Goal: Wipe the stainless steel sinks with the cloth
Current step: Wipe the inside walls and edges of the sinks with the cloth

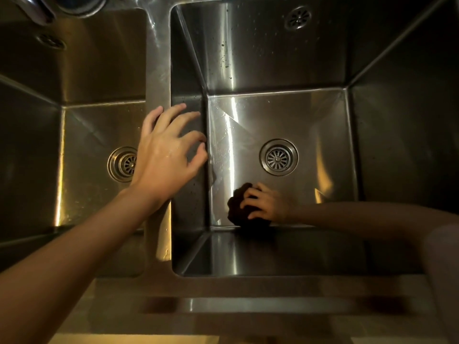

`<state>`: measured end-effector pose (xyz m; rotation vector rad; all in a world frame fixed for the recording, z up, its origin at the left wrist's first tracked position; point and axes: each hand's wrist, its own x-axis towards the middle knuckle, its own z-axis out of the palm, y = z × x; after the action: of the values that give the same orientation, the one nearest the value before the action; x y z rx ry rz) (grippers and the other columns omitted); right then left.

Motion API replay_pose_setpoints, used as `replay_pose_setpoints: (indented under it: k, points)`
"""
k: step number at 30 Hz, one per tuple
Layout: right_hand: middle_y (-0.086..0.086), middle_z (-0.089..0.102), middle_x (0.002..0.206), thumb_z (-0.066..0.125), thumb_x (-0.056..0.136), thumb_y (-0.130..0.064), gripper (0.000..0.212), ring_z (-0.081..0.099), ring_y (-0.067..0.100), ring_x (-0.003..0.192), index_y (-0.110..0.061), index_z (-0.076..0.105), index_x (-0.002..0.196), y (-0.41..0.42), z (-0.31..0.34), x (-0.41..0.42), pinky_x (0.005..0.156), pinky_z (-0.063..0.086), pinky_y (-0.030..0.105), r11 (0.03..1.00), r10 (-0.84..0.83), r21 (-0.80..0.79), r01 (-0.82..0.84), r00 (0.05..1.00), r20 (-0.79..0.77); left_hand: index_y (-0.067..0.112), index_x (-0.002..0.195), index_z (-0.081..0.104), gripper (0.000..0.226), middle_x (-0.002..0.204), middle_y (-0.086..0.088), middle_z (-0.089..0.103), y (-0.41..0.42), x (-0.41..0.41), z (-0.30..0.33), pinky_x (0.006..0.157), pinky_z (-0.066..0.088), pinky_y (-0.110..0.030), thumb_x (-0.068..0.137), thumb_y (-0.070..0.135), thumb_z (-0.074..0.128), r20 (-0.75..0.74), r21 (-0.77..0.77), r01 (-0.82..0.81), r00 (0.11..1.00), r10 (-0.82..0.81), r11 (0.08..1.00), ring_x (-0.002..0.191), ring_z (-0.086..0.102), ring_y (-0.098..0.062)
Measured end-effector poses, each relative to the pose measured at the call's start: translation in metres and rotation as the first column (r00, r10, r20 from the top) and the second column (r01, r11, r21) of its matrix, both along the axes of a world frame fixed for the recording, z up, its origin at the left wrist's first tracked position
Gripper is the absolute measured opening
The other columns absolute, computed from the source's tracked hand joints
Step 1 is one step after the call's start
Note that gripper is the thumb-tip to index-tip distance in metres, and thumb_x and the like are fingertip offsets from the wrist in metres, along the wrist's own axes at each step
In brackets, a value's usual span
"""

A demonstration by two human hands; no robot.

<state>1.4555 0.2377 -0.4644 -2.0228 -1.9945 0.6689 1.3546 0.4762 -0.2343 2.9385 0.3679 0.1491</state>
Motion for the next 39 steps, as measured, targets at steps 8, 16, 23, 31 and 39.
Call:
replay_pose_setpoints:
  k: [8, 16, 23, 31, 39]
  points:
    - [-0.004, 0.053, 0.124, 0.067, 0.082, -0.043, 0.038, 0.044, 0.027, 0.114, -0.034, 0.059, 0.118, 0.039, 0.001, 0.047, 0.077, 0.049, 0.038, 0.949, -0.301, -0.109, 0.297, 0.953, -0.023, 0.015, 0.095, 0.075, 0.030, 0.131, -0.006, 0.059, -0.001, -0.001, 0.001, 0.116, 0.016, -0.044, 0.092, 0.029, 0.048, -0.010, 0.008, 0.009, 1.000, -0.009, 1.000, 0.135, 0.040, -0.024]
    - [-0.005, 0.048, 0.128, 0.073, 0.078, -0.039, 0.043, 0.043, 0.029, 0.119, -0.034, 0.057, 0.117, -0.061, -0.001, 0.070, 0.084, 0.042, 0.033, 0.817, -0.511, -0.300, 0.492, 0.860, 0.018, 0.013, 0.098, 0.074, 0.032, 0.133, -0.008, 0.057, 0.000, -0.001, 0.001, 0.116, 0.015, -0.044, 0.093, 0.030, 0.047, -0.027, -0.002, 0.006, 1.000, -0.006, 1.000, 0.136, 0.038, -0.025]
    - [0.000, 0.048, 0.127, 0.069, 0.081, -0.037, 0.039, 0.041, 0.025, 0.116, -0.028, 0.059, 0.117, -0.065, 0.009, 0.024, 0.091, 0.036, 0.032, 0.914, -0.289, -0.305, 0.268, 0.957, -0.025, 0.014, 0.096, 0.074, 0.034, 0.133, -0.007, 0.057, 0.000, 0.000, 0.001, 0.116, 0.016, -0.044, 0.092, 0.032, 0.045, -0.035, -0.001, 0.009, 0.999, -0.009, 1.000, 0.136, 0.038, -0.024]
    - [-0.001, 0.050, 0.130, 0.065, 0.084, -0.035, 0.038, 0.038, 0.027, 0.122, -0.027, 0.059, 0.121, -0.003, 0.009, 0.030, 0.096, 0.043, 0.038, 0.888, -0.416, -0.226, 0.400, 0.909, -0.025, 0.015, 0.093, 0.075, 0.036, 0.131, -0.007, 0.059, -0.001, 0.000, 0.002, 0.115, 0.017, -0.044, 0.091, 0.033, 0.044, -0.031, 0.008, 0.004, 1.000, -0.003, 1.000, 0.135, 0.040, -0.025]
    - [0.002, 0.055, 0.127, 0.066, 0.085, -0.027, 0.033, 0.042, 0.030, 0.120, -0.021, 0.063, 0.117, 0.088, 0.009, 0.119, 0.100, 0.039, 0.037, 0.840, -0.540, -0.085, 0.536, 0.841, -0.036, 0.016, 0.094, 0.075, 0.034, 0.132, -0.007, 0.059, 0.000, -0.001, -0.001, 0.115, 0.016, -0.045, 0.092, 0.033, 0.045, -0.046, 0.057, 0.033, 0.998, -0.031, 0.998, 0.134, 0.040, -0.025]
